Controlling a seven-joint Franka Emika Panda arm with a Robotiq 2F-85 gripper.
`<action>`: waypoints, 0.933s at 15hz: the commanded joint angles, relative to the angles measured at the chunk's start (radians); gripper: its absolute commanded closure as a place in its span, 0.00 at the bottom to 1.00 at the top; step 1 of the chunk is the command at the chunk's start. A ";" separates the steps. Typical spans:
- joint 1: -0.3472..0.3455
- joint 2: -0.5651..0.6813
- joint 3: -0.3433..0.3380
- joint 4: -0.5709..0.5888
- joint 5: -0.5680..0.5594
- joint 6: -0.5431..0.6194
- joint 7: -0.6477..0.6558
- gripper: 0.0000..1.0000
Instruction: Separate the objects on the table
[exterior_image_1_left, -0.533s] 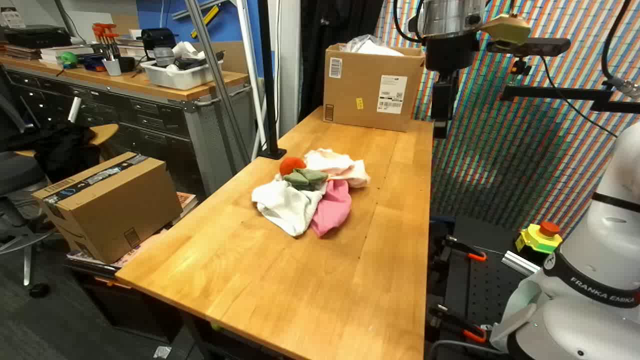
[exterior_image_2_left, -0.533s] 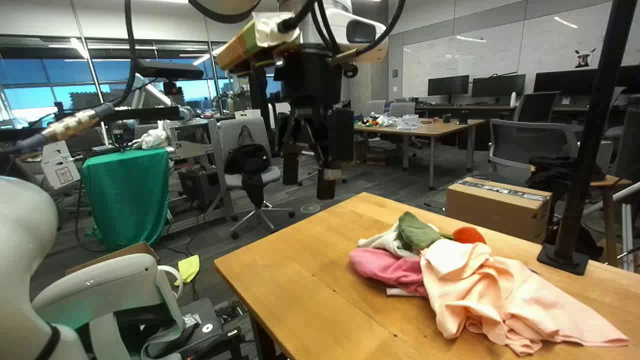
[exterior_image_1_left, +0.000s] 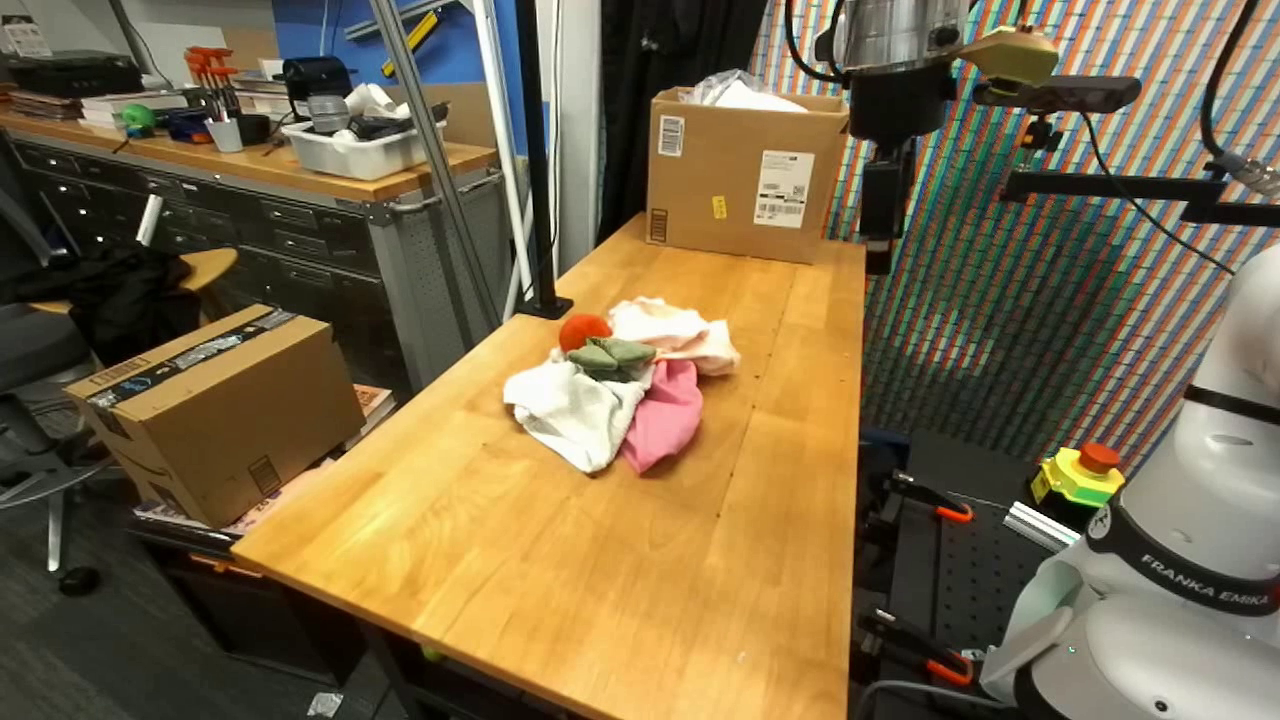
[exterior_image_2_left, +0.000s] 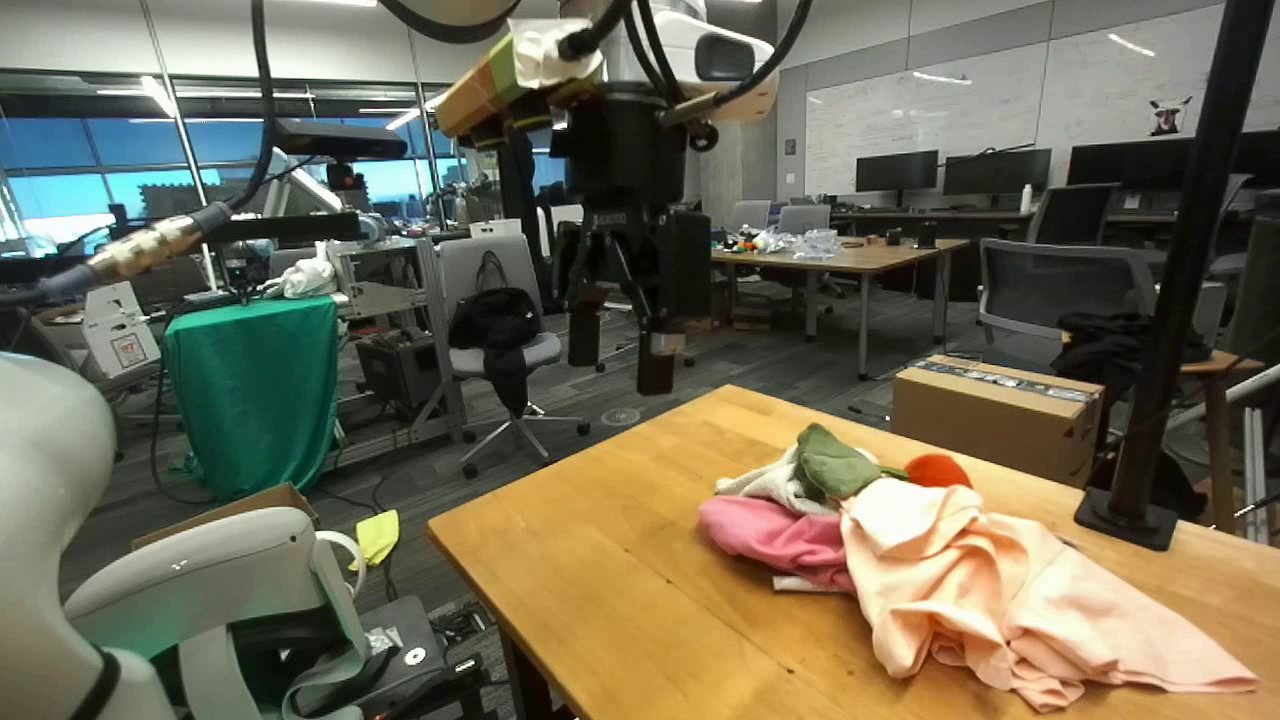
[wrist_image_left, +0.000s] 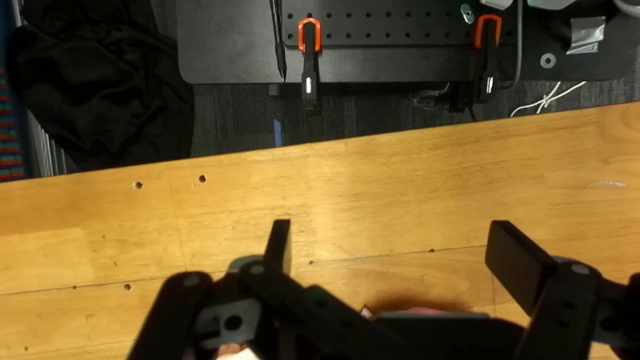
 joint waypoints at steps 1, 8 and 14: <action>0.002 0.072 0.001 0.072 -0.012 -0.032 -0.014 0.00; 0.012 0.241 -0.002 0.234 -0.036 0.007 -0.077 0.00; 0.009 0.349 -0.003 0.284 -0.054 0.201 -0.117 0.00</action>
